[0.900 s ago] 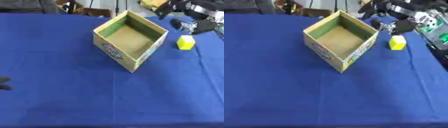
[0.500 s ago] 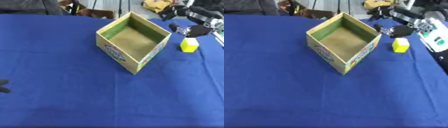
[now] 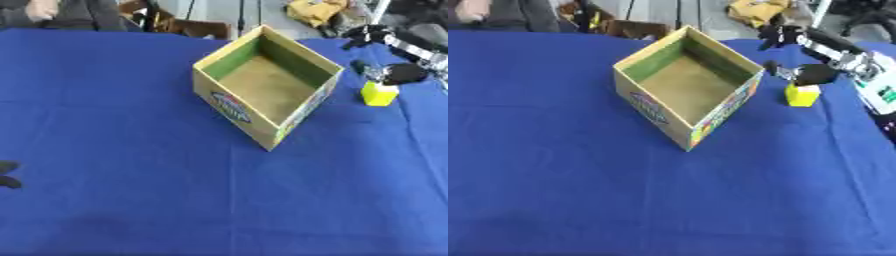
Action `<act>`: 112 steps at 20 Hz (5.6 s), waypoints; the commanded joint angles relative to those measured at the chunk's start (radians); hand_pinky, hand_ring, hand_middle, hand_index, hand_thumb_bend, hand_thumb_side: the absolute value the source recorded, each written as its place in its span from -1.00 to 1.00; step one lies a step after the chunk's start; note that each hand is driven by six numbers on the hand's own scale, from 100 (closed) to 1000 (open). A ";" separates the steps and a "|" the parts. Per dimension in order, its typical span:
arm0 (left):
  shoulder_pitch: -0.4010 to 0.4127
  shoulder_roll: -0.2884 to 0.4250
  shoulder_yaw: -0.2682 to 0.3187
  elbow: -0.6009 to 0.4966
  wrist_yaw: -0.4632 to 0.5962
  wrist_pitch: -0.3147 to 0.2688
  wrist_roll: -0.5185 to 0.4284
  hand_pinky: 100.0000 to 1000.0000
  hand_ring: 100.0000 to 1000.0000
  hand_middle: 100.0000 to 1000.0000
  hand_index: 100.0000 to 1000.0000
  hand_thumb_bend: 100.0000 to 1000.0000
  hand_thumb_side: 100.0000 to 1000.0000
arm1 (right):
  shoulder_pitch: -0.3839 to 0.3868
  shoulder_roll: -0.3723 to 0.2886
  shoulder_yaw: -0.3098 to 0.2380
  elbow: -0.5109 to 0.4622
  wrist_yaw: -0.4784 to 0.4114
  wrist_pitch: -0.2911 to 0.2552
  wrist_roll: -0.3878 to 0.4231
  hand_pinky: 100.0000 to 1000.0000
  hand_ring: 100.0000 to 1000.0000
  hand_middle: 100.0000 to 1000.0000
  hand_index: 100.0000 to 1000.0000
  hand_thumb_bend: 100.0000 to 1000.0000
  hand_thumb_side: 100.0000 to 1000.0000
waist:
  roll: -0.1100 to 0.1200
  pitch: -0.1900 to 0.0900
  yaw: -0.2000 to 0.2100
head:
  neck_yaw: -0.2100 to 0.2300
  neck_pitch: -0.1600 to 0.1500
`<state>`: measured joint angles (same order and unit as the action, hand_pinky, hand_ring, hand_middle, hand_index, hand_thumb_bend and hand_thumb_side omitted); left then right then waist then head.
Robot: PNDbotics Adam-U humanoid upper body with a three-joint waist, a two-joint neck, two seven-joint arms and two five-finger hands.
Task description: Pick up objects on the table and place them in the box.
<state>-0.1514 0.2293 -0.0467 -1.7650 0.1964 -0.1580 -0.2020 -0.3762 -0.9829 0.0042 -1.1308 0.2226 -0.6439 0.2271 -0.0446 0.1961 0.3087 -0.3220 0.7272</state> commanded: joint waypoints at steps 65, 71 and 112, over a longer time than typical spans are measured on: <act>-0.024 0.030 0.016 -0.080 -0.016 -0.020 0.000 -0.01 0.30 -0.07 0.19 -0.70 0.91 | 0.193 -0.089 -0.176 0.036 -0.012 0.022 -0.123 0.66 1.00 0.87 0.70 -0.47 0.37 | -0.007 0.122 0.053 | 0.055 0.039; -0.021 0.028 0.015 -0.093 -0.012 -0.023 -0.011 0.00 0.30 -0.07 0.19 -0.69 0.92 | 0.209 -0.093 -0.196 0.030 -0.055 0.023 -0.072 0.66 1.00 0.87 0.70 -0.45 0.38 | 0.006 0.143 0.052 | -0.019 0.041; -0.016 0.018 0.011 -0.086 -0.001 -0.021 -0.024 -0.01 0.31 -0.08 0.19 -0.68 0.92 | 0.212 -0.062 -0.220 0.024 -0.494 0.099 -0.147 -1.00 -0.44 -0.16 -0.47 -0.84 -0.73 | 0.021 0.152 0.001 | -0.075 0.038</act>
<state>-0.1653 0.2359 -0.0403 -1.8388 0.1929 -0.1808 -0.2272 -0.1613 -1.0108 -0.2024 -1.0888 -0.2470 -0.5455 0.0967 -0.0212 0.3700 0.3107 -0.3991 0.7639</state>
